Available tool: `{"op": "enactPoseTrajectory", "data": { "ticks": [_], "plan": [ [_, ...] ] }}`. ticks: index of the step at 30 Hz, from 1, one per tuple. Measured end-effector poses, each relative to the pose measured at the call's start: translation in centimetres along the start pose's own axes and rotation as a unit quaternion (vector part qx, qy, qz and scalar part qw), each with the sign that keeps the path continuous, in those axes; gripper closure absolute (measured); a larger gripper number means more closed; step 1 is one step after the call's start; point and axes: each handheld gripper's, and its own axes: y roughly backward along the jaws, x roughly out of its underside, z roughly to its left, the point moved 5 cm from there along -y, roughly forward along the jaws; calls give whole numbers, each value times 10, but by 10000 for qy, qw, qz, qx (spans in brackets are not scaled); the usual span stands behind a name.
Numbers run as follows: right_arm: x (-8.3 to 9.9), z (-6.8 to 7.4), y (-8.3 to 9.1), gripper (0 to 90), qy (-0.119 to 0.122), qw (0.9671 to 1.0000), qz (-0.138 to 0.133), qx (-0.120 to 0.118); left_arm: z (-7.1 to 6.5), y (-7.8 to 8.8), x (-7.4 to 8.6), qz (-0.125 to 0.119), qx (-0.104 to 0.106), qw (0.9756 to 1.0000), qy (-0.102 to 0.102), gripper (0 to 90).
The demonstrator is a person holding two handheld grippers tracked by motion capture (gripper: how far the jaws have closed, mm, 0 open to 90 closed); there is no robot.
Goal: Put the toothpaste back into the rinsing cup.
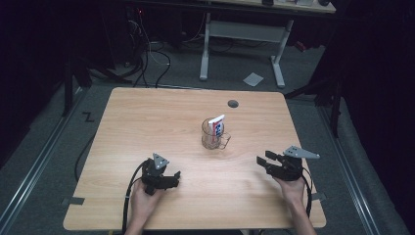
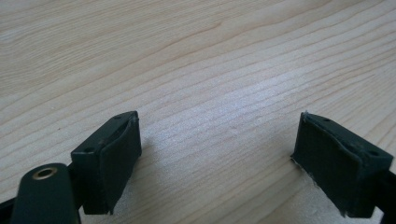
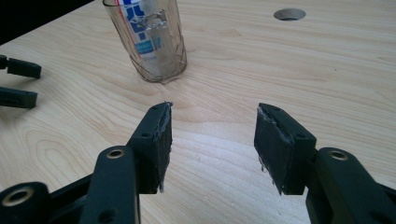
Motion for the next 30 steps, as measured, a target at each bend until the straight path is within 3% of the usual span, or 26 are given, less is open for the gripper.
{"op": "enactPoseTrajectory", "data": {
  "ticks": [13,30],
  "plan": [
    [9,-11,-6,459,-16,9994,285,220,0,0,0,2,-1,10000,0,152],
    [19,-20,-23,431,47,9961,662,579,0,0,0,0,-1,10000,2,152]
  ]
}}
